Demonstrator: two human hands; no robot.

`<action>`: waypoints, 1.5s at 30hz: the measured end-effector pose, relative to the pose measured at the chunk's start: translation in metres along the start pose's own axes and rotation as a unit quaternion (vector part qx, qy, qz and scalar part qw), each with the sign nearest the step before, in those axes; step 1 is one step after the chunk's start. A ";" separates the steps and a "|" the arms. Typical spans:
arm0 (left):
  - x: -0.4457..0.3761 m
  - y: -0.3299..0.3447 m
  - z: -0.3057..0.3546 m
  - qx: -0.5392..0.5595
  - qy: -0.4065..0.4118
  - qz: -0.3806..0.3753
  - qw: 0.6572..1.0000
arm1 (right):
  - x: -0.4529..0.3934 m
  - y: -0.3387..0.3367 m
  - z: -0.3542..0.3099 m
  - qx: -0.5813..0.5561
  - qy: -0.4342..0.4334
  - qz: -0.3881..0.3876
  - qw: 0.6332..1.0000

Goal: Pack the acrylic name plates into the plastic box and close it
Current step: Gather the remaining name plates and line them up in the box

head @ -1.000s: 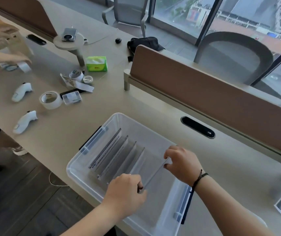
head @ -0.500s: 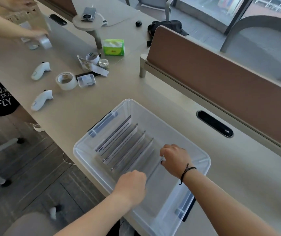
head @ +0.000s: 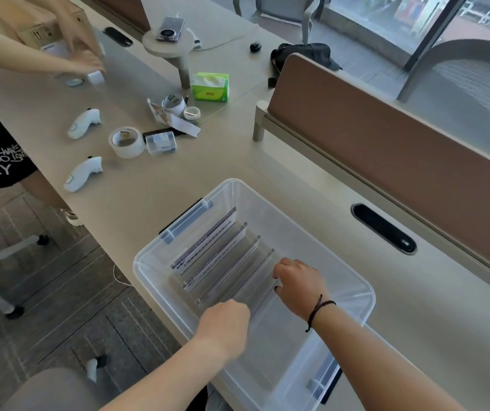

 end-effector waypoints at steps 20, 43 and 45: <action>0.000 -0.003 -0.011 -0.026 -0.015 0.019 0.999 | 0.005 0.003 -0.003 -0.064 0.066 0.021 0.996; -0.026 -0.034 -0.003 -0.030 0.126 -0.006 0.992 | 0.077 -0.015 -0.022 -0.210 0.278 0.107 0.931; -0.028 -0.031 -0.004 -0.033 0.133 -0.001 0.991 | 0.081 -0.013 -0.026 -0.210 0.290 0.109 0.928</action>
Point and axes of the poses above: each hand's wrist, its own x-axis away from the middle knuckle, its own y-axis out of the palm, z = x × y, the point moved 3 cm from there along -x, towards the middle knuckle, and after that the axes turned 11 degrees about -x, right-handed, at the moved point
